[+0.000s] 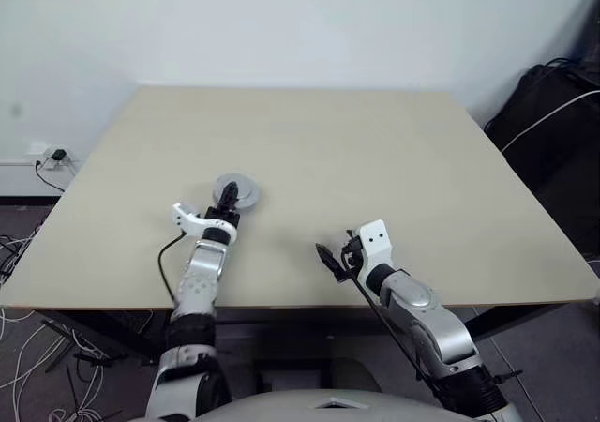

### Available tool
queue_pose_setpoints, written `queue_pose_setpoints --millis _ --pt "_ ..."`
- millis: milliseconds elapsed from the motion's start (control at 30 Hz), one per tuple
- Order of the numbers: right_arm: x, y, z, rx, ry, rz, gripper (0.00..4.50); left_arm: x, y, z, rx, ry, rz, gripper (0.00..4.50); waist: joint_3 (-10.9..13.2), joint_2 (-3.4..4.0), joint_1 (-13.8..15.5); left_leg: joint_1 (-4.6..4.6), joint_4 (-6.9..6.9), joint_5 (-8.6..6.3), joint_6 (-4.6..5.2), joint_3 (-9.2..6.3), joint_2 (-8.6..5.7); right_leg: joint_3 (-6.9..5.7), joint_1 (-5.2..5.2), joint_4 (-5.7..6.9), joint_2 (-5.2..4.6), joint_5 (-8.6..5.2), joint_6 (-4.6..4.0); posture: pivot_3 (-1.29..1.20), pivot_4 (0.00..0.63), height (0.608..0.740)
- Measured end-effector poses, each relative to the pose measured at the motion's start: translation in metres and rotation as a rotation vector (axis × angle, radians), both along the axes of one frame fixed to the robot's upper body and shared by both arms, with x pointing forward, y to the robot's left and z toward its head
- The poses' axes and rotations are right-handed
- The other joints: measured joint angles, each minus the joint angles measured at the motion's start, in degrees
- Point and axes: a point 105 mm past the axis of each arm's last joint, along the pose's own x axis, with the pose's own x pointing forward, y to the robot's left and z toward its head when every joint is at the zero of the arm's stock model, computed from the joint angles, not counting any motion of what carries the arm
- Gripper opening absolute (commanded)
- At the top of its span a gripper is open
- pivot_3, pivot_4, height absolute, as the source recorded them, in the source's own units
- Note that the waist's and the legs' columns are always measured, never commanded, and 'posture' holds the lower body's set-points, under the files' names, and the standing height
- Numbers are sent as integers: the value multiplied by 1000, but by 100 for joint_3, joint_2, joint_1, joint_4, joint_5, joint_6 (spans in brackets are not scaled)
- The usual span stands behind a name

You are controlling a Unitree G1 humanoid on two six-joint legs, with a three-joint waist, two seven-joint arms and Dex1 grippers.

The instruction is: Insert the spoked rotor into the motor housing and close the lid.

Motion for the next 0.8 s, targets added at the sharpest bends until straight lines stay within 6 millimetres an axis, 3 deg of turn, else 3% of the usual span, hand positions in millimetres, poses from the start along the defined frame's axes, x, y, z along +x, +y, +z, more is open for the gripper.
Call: queue_pose_setpoints --millis 200,333,567,800 --pt "-4 1 -3 2 -40 -26 4500 16 -14 -20 42 111 -26 2120 1 -1 -59 -9 -8 -4 6 4 0 2 -2 -24 2 14 22 0 0 740" --pt "-5 2 -5 6 -42 -35 4500 23 -7 -31 92 183 16 2120 2 -2 -62 -8 -9 -2 3 5 1 1 -2 -22 3 14 22 0 0 740" --pt "-4 -1 -5 7 -41 -53 4500 32 -1 -32 153 245 55 2120 1 -3 -28 -6 -8 -2 3 5 0 1 1 -22 2 18 28 0 0 740" --pt "-5 2 -9 25 -26 -52 4500 31 1 -35 200 274 46 4412 -7 0 -46 2 -8 0 0 5 1 3 6 -16 2 22 30 0 0 740"
